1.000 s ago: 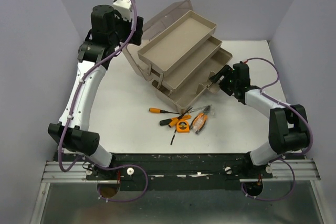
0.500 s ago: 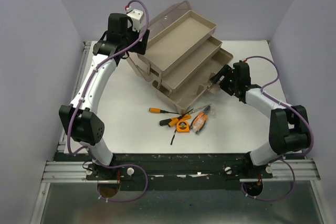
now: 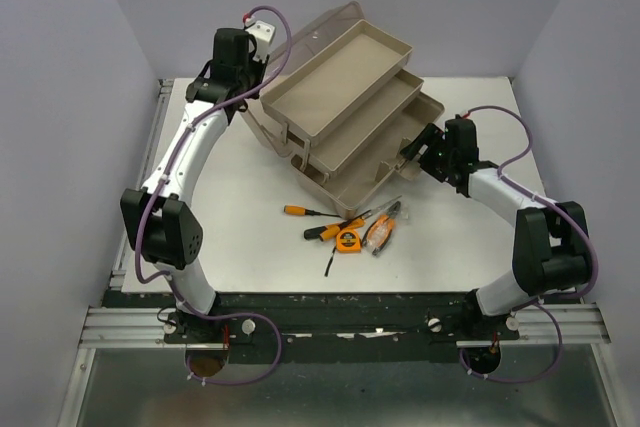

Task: Pack the tool kit

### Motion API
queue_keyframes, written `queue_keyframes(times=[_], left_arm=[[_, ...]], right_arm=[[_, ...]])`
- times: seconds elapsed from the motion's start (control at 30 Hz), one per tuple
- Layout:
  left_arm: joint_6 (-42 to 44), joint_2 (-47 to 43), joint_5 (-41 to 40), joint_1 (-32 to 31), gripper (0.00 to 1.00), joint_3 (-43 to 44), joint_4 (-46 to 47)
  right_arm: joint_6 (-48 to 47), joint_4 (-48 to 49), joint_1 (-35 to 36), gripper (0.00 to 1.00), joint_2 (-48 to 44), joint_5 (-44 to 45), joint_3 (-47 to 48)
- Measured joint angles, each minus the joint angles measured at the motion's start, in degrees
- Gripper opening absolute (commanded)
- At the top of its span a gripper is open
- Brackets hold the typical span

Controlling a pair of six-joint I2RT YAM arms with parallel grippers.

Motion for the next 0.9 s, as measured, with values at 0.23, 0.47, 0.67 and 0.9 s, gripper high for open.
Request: queue_keyframes(times=[0.23, 0.47, 0.67, 0.9], left_arm=[[1.8, 0.6, -1.8, 0.4, 0.12, -4.4, 2.9], [1.3, 0.6, -2.8, 1.6, 0.08, -13.4, 4.9], [-2.2, 0.2, -1.9, 3.8, 0.13, -17.6, 4.6], [-5.1, 0.2, -1.2, 5.1, 0.41, -17.6, 3.8]], right_arm=[[-0.9, -0.1, 0.3, 0.84, 0.6, -1.0, 0.0], [-1.7, -2.9, 0.9, 0.84, 4.5, -1.4, 1.5], [-2.2, -3.6, 1.2, 0.88, 5.5, -1.5, 5.4], [-2.5, -4.3, 1.4, 1.0, 5.5, -0.9, 5.7]])
